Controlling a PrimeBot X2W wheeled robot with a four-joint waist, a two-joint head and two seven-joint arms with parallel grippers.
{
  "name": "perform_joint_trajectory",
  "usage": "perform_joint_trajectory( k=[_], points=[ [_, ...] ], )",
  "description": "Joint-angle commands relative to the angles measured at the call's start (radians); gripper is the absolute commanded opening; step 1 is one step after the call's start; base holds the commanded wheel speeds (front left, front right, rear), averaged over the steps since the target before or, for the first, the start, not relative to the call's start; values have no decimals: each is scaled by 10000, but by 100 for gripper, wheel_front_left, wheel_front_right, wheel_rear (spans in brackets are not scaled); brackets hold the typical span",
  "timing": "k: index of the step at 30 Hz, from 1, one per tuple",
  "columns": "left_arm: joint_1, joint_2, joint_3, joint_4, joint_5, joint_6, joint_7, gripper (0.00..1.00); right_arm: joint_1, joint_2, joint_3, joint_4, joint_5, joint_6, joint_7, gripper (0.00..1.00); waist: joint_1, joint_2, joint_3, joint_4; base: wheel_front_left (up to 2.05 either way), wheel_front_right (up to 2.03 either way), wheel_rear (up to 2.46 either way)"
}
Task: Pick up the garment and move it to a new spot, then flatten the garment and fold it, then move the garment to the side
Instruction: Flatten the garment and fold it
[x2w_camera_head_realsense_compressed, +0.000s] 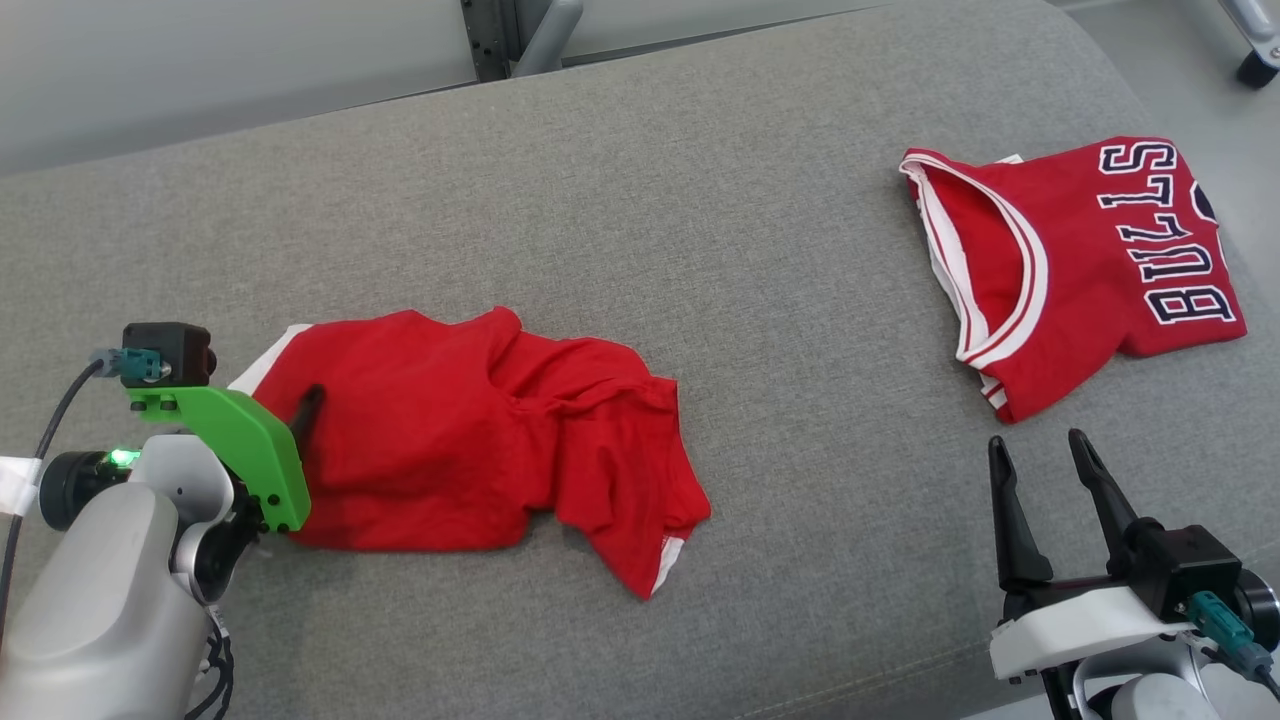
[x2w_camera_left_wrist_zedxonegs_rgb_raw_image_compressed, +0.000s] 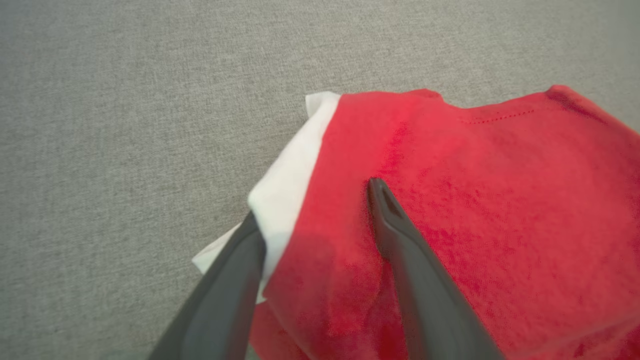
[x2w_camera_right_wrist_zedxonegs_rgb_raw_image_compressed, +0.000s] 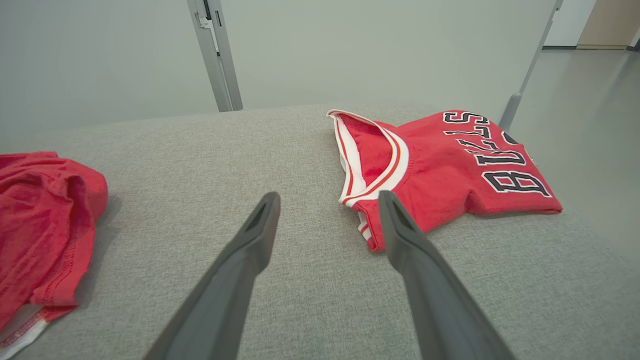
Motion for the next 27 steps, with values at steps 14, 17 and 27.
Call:
perform_joint_trajectory(
  k=[14, 17, 27],
  points=[
    [-1158, 121, 128, -1384, 180, 927, -2051, 0, 183, -13, -203, 92, -63, -7, -26, 100, 0, 0, -502, 726, 0, 0, 0],
    [-1547, 36, 22, -2091, 441, 1076, -2311, 0, 218, -13, -234, 98, -73, -7, -26, 100, 0, 0, -615, 797, 0, 0, 0],
    [-1084, -1143, -1691, -4819, 1120, 1225, -1706, 0, 315, -13, -217, 104, 18, -7, -26, 100, 0, 0, -764, 845, 0, 0, 0]
  ],
)
